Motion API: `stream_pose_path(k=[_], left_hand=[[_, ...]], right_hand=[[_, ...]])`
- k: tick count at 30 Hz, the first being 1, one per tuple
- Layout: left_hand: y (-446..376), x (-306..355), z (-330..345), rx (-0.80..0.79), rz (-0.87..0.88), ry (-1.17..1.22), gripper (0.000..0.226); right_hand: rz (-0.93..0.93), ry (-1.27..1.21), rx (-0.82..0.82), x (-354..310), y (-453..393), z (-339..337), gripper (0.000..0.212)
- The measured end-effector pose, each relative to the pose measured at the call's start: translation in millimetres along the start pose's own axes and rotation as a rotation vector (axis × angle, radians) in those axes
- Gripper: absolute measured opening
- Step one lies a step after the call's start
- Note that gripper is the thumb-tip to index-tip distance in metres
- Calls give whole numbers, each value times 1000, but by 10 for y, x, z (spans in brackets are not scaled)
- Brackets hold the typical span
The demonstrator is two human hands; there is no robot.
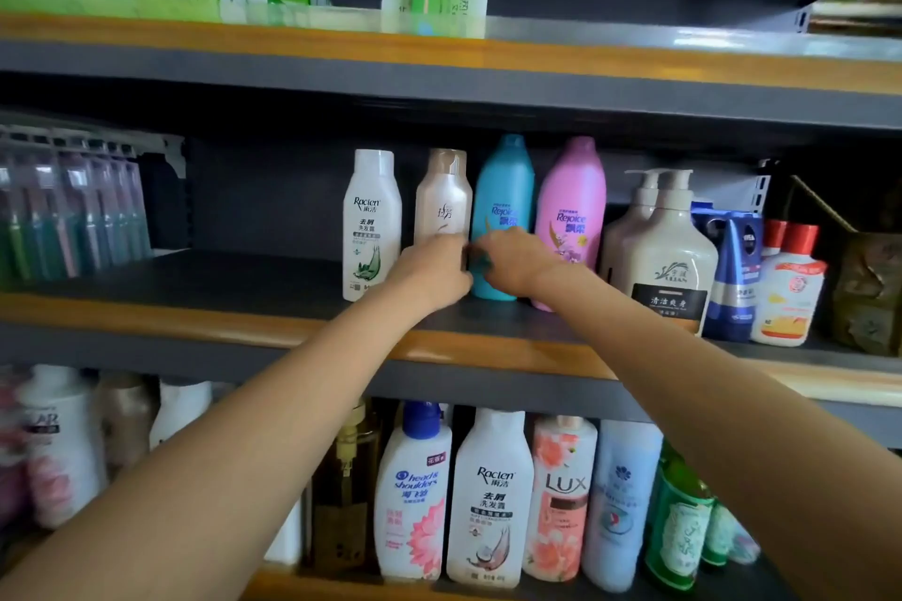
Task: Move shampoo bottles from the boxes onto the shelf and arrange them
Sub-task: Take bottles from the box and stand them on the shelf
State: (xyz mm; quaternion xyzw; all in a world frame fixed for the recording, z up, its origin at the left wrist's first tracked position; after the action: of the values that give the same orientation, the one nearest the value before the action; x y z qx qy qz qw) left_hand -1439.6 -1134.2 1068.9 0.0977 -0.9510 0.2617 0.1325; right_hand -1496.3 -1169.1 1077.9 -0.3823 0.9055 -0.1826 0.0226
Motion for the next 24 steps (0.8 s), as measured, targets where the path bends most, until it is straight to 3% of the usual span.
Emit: stream_pose_path(k=[4,5,7,10,14,16,18,21,24], left_hand=[[601,316,-583,517,191,169,27],[888,448,-657,624,300,243,26],[1445,695,-452,642,514,313,19],[2020,739,465,321,589,280,18],[2642,394,2012,-427,550,-44,24],[2971,268,2410,-634,554,-106,28],[3202,168,2627,-729,506,-79,28],[3500,-58,2894,-880,410,-77,26],[3716,-309,3052,-972,307,-95,27]], right_hand=[[-137,-220,555,-141,864,-709,29],[-190,-309,625,-177,1181,-764,27],[-242,-444,615,-228,1732,-572,26],[-201,-490,347,-230,2278,323,29],[-168,-306,-390,-260,2733,2089,27],[-212,-241,-690,-326,3057,2755,24],[-234,-189,-953,-414,3429,3253,25],[-230,-78,-1110,-403,3757,3835,35],[-181,-12,-1105,-272,3805,4262,40]])
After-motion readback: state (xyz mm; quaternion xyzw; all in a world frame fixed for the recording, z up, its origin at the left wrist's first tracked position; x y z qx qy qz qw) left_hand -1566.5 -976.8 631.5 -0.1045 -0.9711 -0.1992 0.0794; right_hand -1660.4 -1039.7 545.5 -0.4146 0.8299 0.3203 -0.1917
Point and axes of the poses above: each hand's wrist, its own y-axis away from the middle knuckle, its own z-axis out of the palm, x = y × z, the point moved 10 cm from there along -y, towards the middle knuckle, and after that the axes turned 1 degree about -y, right-handed, at the moved point
